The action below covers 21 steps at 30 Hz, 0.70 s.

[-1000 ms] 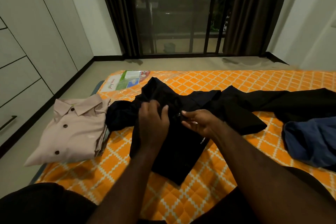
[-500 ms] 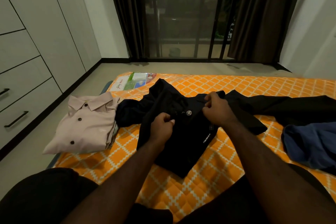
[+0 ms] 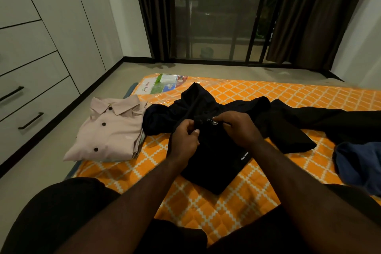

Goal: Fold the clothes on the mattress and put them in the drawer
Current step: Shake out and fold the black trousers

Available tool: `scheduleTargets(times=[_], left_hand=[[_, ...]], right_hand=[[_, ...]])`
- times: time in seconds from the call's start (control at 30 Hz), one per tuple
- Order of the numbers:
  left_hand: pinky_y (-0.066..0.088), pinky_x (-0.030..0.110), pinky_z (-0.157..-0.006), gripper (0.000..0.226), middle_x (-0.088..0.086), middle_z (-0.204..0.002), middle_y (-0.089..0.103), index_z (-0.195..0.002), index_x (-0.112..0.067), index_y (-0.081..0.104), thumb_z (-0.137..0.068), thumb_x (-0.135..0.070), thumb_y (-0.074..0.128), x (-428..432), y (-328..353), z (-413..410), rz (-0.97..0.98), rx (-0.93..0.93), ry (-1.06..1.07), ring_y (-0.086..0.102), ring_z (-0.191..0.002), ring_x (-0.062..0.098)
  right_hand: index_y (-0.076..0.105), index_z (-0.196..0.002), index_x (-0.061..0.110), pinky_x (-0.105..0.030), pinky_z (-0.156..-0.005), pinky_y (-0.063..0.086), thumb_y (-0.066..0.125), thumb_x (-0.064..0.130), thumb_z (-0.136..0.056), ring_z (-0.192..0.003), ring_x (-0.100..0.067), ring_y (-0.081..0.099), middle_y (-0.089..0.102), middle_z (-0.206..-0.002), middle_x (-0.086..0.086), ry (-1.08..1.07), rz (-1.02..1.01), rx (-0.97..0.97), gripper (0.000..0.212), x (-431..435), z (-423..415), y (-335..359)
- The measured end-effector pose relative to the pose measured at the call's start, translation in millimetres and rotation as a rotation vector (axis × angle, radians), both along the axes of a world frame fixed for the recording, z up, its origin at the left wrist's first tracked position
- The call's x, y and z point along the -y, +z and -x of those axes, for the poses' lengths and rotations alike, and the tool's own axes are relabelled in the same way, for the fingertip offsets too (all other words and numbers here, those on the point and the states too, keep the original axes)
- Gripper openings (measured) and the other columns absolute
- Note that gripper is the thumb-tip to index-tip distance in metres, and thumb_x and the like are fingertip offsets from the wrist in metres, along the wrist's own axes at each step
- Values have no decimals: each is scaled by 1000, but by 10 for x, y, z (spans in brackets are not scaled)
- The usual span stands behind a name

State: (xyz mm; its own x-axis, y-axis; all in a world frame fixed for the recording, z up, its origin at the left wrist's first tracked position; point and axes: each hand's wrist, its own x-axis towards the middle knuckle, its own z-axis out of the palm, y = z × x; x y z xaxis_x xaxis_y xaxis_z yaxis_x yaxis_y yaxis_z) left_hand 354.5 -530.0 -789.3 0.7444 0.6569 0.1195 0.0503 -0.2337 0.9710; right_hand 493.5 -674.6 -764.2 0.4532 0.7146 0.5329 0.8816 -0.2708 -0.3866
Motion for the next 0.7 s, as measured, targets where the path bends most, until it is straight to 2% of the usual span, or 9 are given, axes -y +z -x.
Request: scheduleTargets(times=[0.13, 0.2, 0.37, 0.43, 0.5, 0.6, 0.7], left_hand=[[58, 28, -80, 13, -5, -100, 72, -109, -19, 70, -96, -17, 69, -15, 82, -41, -27, 61, -6, 70, -93, 8], [58, 29, -83, 9, -5, -98, 73, -105, -16, 71, -97, -16, 67, -37, 94, -64, -31, 60, 9, 70, -93, 8], [50, 27, -66, 13, 0, -85, 69, -97, -14, 69, -102, -18, 58, -43, 199, -48, -41, 34, -25, 66, -76, 9], [48, 33, -65, 17, 6, -83, 67, -92, -11, 68, -103, -18, 56, -39, 233, -50, -100, 14, -57, 63, -72, 12], [48, 38, -68, 18, 10, -87, 64, -91, -10, 67, -102, -19, 56, -53, 244, -74, -175, -10, -65, 62, -77, 15], [42, 29, -79, 13, 4, -103, 58, -102, -11, 67, -102, -19, 57, -58, 274, -89, -282, -68, -67, 58, -92, 16], [40, 24, -82, 16, 0, -106, 54, -111, -8, 66, -102, -16, 57, -90, 325, -72, -391, -97, -102, 54, -95, 12]], right_hand=[[82, -103, 12, -24, -74, 54, 71, -9, -83, -86, -16, 69, 72, -99, -2, 40, -44, 78, 31, 16, 18, 51], [82, -100, 14, -25, -73, 56, 73, -5, -85, -85, -15, 70, 73, -98, -1, 63, -51, 91, 26, -18, 67, 103], [82, -101, 16, -24, -79, 58, 77, 2, -85, -90, -13, 73, 77, -101, 0, 143, -29, 79, 22, -91, 206, 183], [82, -102, 15, -22, -80, 56, 78, 4, -85, -89, -13, 73, 78, -101, -1, 165, -28, 81, 21, -96, 240, 205], [82, -102, 15, -19, -81, 55, 79, 4, -84, -88, -12, 73, 78, -100, -1, 178, -30, 82, 20, -90, 252, 231], [83, -100, 16, -19, -79, 55, 79, 6, -84, -87, -11, 73, 78, -98, 0, 203, -27, 99, 19, -69, 262, 266], [83, -97, 16, -21, -77, 57, 78, 8, -84, -85, -11, 73, 78, -97, 0, 224, -27, 127, 16, -67, 288, 269]])
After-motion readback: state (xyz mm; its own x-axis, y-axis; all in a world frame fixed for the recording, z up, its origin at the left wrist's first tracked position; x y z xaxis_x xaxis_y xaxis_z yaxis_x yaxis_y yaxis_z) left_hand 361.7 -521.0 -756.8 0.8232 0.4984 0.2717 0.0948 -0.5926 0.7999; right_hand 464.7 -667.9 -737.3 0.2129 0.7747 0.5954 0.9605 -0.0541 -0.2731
